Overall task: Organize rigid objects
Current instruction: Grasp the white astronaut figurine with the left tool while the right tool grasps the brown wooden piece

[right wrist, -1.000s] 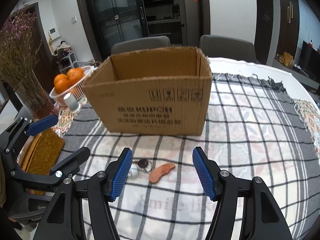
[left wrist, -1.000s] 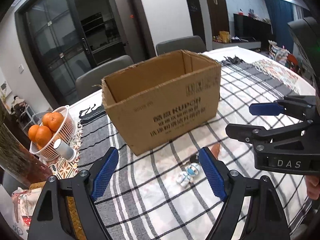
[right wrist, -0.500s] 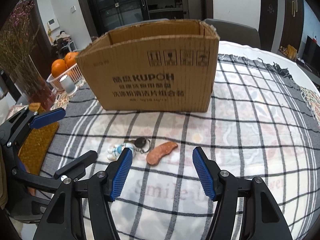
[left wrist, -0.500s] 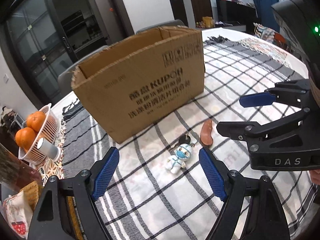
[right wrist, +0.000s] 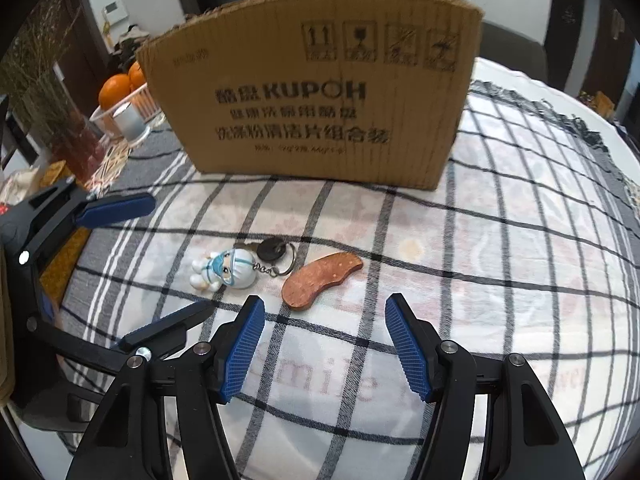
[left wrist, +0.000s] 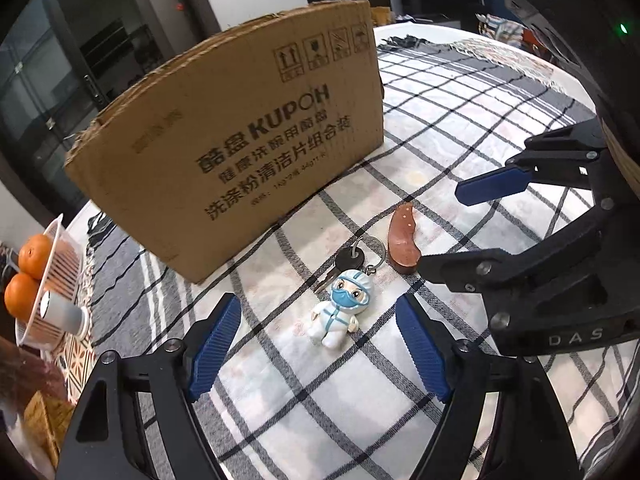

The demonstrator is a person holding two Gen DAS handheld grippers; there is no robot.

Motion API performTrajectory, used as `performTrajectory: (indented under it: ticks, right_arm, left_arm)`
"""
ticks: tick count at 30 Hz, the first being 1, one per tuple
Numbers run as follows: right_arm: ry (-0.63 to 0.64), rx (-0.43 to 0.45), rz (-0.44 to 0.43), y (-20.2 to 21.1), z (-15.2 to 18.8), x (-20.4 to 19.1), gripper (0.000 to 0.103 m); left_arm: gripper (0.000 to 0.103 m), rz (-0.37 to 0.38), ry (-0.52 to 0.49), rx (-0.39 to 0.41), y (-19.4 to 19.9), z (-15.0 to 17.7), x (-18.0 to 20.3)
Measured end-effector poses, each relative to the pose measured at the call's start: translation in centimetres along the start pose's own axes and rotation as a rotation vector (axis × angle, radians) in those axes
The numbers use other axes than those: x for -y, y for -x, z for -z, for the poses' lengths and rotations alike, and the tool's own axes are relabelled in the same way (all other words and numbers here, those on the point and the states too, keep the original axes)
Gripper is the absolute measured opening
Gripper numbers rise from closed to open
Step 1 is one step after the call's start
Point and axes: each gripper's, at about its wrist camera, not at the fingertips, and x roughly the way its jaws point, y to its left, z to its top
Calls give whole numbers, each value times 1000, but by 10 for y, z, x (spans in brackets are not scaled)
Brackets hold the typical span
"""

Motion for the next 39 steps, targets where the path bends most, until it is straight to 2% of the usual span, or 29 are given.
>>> performTrajectory:
  ticks: [10,16,25,27,29,32,35,39]
  right_arm:
    - [84,-61,-17,-23,-7,-3,64]
    - [107,-64,-26,-36,-13,-4,64]
    - [113,-37,-38,-43,-16,2,64]
    - [119,-26,-31,-43,-15,0,64]
    - [121,-12,-25,-42,-14,0,61]
    - [123,2,-16,-41,-13,-1,48]
    - [129,9,-4,-39,-10,-2,40]
    - [107,15,-12,-38,-7,-4,32]
  left_arm:
    - [78,15,-71,-23,-19,-3,4]
    - [77,17,-62,-33,-29,-8,0]
    - [66,46,-36,-32,-39,-6,1]
    - [60,57,-29,-19,-39,-3,2]
    - [52,76,-20,-13,-38,-1,2]
    - [33,89,11,-12,-36,2,0]
    - [28,87,52,-4,-35,3,-4]
    - [28,105,135,-10,-33,6,-9]
